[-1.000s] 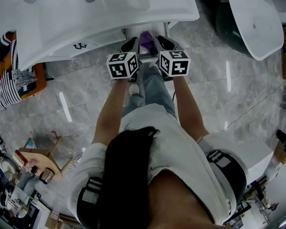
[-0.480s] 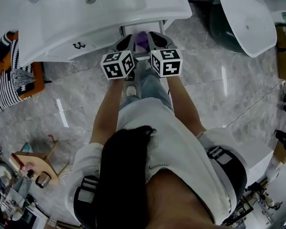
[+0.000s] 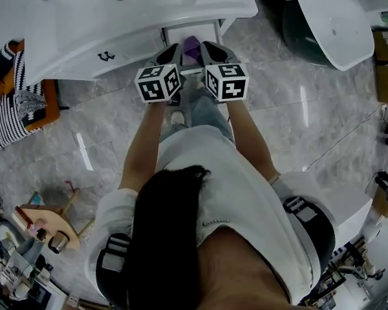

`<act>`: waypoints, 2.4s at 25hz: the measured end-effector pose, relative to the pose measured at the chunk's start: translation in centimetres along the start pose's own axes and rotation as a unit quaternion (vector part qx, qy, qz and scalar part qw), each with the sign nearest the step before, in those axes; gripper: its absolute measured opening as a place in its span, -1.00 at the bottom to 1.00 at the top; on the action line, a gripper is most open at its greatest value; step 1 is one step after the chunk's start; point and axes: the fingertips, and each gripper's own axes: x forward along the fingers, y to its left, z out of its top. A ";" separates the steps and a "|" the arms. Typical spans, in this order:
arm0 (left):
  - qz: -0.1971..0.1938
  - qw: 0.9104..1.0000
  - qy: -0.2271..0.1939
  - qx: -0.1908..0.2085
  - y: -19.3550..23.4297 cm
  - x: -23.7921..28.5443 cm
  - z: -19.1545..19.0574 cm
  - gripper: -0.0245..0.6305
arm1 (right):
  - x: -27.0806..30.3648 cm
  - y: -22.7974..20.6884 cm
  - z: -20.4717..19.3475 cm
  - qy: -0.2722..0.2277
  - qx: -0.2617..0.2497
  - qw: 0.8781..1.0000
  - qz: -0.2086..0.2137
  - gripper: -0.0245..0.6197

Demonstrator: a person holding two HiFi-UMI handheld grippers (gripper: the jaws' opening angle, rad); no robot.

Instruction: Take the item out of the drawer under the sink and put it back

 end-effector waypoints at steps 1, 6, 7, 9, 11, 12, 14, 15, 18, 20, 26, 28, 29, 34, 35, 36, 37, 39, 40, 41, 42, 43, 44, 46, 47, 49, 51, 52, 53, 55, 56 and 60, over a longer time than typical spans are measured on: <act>-0.001 1.000 0.002 0.002 -0.2 0.0 -0.2 -0.92 | -0.2 -0.1 0.0 0.000 -0.001 1.000 0.000 -0.88; 0.003 1.000 0.014 0.009 -0.5 0.7 -1.0 -0.92 | -0.3 -1.0 -0.3 0.001 0.002 1.000 -0.003 -0.88; 0.005 1.000 0.017 0.010 -0.4 0.9 -1.1 -0.91 | -0.3 -1.1 -0.4 0.003 0.003 1.000 -0.004 -0.88; 0.007 1.000 0.025 0.007 -0.4 1.3 -1.4 -0.91 | -0.4 -1.6 -0.6 0.005 0.007 1.000 -0.007 -0.88; 0.007 0.999 0.032 -0.008 -0.2 1.7 -1.9 -0.90 | -0.4 -2.1 -1.0 0.007 0.013 1.000 -0.010 -0.88; 0.007 0.999 0.036 -0.015 -0.1 2.0 -2.1 -0.90 | -0.4 -2.4 -1.1 0.008 0.016 1.000 -0.011 -0.88; 0.004 0.999 0.049 -0.022 0.0 2.7 -2.6 -0.75 | -0.3 -2.9 -1.4 0.010 0.021 1.000 -0.013 -0.88; 0.002 0.998 0.059 -0.025 0.0 3.1 -3.0 -0.64 | -0.3 -3.2 -1.5 0.012 0.023 1.000 -0.014 -0.88; 0.003 0.996 0.082 -0.034 0.2 4.3 -3.9 -0.46 | -0.1 -4.0 -1.7 0.017 0.029 0.999 -0.015 -0.88; 0.010 0.995 0.088 -0.037 0.6 5.0 -4.2 -0.43 | 0.3 -4.5 -1.8 0.019 0.028 0.999 -0.013 -0.88; 0.021 0.992 0.119 -0.042 1.1 7.3 -5.9 -0.26 | 1.4 -6.6 -2.4 0.027 0.042 0.999 -0.010 -0.88; 0.024 0.990 0.129 -0.046 1.4 8.0 -6.5 -0.24 | 1.6 -7.2 -2.6 0.031 0.043 0.999 -0.010 -0.88; 0.027 0.990 0.130 -0.049 1.6 8.3 -6.7 -0.23 | 1.8 -7.4 -2.8 0.034 0.043 0.998 -0.009 -0.88; 0.038 0.986 0.151 -0.062 2.7 10.6 -7.8 -0.14 | 2.8 -8.9 -4.0 0.049 0.043 0.998 -0.009 -0.88; 0.043 0.985 0.157 -0.062 3.1 11.0 -8.1 -0.14 | 3.0 -9.1 -4.3 0.052 0.045 0.998 -0.009 -0.88; 0.047 0.983 0.163 -0.064 3.4 11.4 -8.5 -0.14 | 3.2 -9.3 -4.6 0.055 0.047 0.997 -0.007 -0.88; 0.049 0.982 0.170 -0.069 3.6 11.8 -8.8 -0.13 | 3.3 -9.4 -4.8 0.058 0.048 0.997 -0.005 -0.88; 0.048 0.979 0.181 -0.078 3.9 12.8 -9.6 -0.11 | 3.7 -9.7 -5.1 0.061 0.049 0.997 0.004 -0.88; 0.049 0.978 0.185 -0.080 3.9 13.3 -9.9 -0.09 | 3.8 -9.9 -5.2 0.063 0.048 0.997 0.008 -0.88; 0.051 0.978 0.189 -0.078 4.2 13.7 -10.1 -0.08 | 4.1 -10.1 -5.3 0.064 0.045 0.997 0.012 -0.88; 0.055 0.977 0.190 -0.075 4.5 14.0 -10.2 -0.07 | 4.4 -10.3 -5.4 0.065 0.042 0.997 0.015 -0.88; 0.059 0.977 0.191 -0.072 4.8 14.5 -10.2 -0.07 | 4.8 -10.5 -5.4 0.065 0.040 0.997 0.017 -0.88; 0.061 0.976 0.194 -0.071 5.1 15.0 -10.3 -0.06 | 5.3 -10.8 -5.4 0.064 0.038 0.997 0.018 -0.88; 0.062 0.973 0.207 -0.076 5.6 15.9 -11.1 -0.04 | 5.9 -11.4 -5.4 0.064 0.038 0.997 0.017 -0.88; 0.062 0.971 0.217 -0.081 5.7 16.2 -11.8 -0.03 | 6.1 -11.6 -5.5 0.065 0.039 0.997 0.017 -0.88; 0.060 0.966 0.236 -0.088 6.1 17.0 -13.0 -0.02 | 6.7 -11.8 -5.8 0.068 0.042 0.997 0.021 -0.88; 0.066 0.963 0.246 -0.086 6.5 18.0 -13.7 -0.02 | 7.3 -12.2 -6.0 0.070 0.042 0.996 0.023 -0.88; 0.071 0.962 0.250 -0.085 6.6 18.5 -14.0 -0.02 | 7.5 -12.5 -6.1 0.071 0.039 0.996 0.023 -0.88; 0.076 0.961 0.253 -0.082 6.7 18.9 -14.3 -0.01 | 7.7 -12.9 -6.2 0.073 0.036 0.996 0.023 -0.88; 0.084 0.959 0.262 -0.069 6.9 19.8 -15.0 0.00 | 8.2 -13.4 -6.3 0.076 0.031 0.996 0.022 -0.88; 0.089 0.958 0.266 -0.060 7.2 20.1 -15.2 0.00 | 8.5 -13.5 -6.3 0.078 0.030 0.996 0.023 -0.88; 0.100 0.953 0.281 -0.052 7.6 21.2 -16.4 0.01 | 9.5 -14.0 -6.3 0.079 0.027 0.996 0.024 -0.88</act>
